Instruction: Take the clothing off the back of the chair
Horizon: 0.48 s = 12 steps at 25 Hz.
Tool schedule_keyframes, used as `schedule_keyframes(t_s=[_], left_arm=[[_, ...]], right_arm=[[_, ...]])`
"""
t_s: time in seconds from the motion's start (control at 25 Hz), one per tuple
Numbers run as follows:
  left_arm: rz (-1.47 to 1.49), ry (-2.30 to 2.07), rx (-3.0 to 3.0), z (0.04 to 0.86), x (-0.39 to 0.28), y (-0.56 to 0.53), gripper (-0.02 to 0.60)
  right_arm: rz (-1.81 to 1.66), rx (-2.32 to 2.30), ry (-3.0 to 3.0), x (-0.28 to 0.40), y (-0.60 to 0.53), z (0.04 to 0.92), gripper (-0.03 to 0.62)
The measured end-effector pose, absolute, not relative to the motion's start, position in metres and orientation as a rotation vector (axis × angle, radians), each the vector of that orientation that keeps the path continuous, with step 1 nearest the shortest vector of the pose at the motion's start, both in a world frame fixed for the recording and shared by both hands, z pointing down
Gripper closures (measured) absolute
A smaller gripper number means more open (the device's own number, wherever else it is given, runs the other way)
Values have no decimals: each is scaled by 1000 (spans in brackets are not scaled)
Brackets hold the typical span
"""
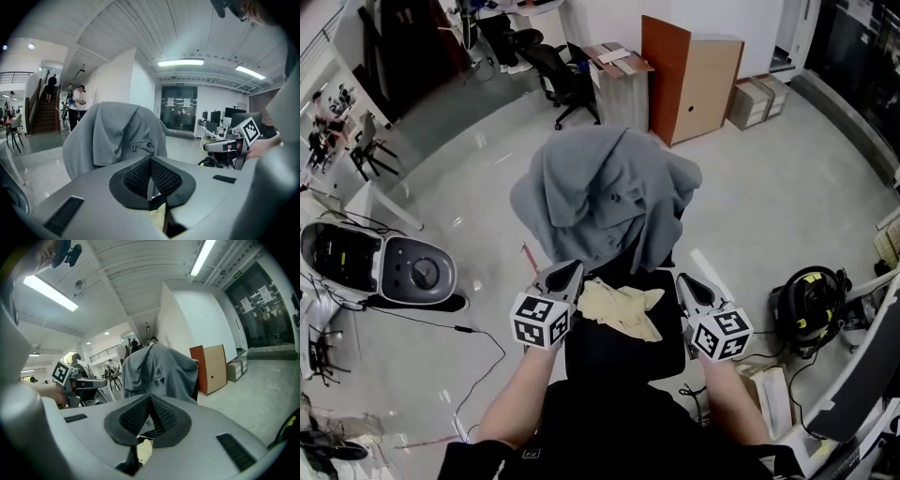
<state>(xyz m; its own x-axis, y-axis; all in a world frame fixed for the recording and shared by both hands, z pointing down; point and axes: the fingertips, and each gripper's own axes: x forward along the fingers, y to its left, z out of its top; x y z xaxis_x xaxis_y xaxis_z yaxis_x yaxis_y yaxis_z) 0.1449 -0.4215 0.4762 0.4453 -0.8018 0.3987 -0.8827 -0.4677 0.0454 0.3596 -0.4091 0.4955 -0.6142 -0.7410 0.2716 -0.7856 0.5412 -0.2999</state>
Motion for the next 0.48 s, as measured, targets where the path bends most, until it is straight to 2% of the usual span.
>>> schedule_keyframes(t_s=[0.36,0.44,0.48], left_arm=[[451,-1527,2413,472,113,-434,580],[441,-1520,2419,473,105,-436,580],[437,-1513,2426,473,101,-438,580]], right_arm=[[502,1249,-2653,330,-438,491,576],[482,1248,-2636,323,-442,492,556],[474,1254,-2624,320,-445,493,524]])
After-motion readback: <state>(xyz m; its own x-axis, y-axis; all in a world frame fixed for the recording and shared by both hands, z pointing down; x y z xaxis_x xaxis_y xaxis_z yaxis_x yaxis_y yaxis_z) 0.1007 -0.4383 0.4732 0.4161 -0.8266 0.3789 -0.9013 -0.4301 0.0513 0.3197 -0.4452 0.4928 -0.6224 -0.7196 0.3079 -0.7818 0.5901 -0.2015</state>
